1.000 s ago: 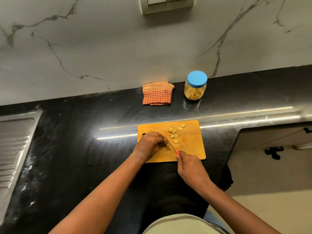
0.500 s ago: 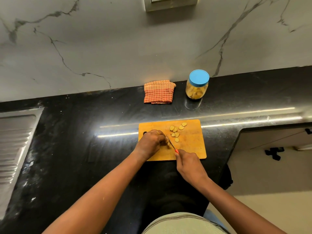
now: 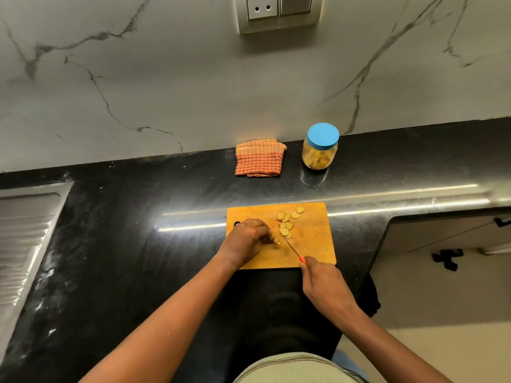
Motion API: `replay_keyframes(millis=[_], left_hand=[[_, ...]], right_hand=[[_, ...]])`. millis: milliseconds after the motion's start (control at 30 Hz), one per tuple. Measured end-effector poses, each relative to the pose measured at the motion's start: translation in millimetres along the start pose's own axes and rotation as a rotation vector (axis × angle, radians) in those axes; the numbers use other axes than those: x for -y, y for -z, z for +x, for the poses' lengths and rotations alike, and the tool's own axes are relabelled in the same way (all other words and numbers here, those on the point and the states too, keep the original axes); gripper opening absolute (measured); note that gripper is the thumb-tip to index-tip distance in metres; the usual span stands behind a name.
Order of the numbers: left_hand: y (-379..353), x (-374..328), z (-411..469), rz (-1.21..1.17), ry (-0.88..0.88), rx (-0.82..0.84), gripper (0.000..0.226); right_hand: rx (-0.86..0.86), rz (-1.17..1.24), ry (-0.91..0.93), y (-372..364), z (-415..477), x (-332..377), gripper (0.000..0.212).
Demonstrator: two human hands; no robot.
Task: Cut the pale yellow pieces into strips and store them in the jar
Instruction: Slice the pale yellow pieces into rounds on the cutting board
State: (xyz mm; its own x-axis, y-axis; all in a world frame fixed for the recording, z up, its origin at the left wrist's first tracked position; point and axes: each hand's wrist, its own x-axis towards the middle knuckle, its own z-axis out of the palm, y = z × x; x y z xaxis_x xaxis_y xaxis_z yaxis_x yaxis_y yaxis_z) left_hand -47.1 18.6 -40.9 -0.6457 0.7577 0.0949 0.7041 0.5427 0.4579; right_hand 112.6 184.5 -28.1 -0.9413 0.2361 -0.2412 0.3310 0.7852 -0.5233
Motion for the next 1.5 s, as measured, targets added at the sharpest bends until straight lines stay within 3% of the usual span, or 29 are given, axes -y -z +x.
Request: replay_keyframes(millis=[667, 1367, 1500], left_hand=[[0, -27, -1, -0.027, 0.235, 0.042, 0.013], [3, -27, -2, -0.047, 0.257, 0.044, 0.011], [8, -20, -2, -0.089, 0.238, 0.042, 0.013]], right_hand=[[-0.098, 0.026, -0.014, -13, -5, 21, 0.030], [-0.023, -0.022, -0.051, -15, 3, 23, 0.030], [-0.091, -0.025, -0.016, -2, 1, 10, 0.031]])
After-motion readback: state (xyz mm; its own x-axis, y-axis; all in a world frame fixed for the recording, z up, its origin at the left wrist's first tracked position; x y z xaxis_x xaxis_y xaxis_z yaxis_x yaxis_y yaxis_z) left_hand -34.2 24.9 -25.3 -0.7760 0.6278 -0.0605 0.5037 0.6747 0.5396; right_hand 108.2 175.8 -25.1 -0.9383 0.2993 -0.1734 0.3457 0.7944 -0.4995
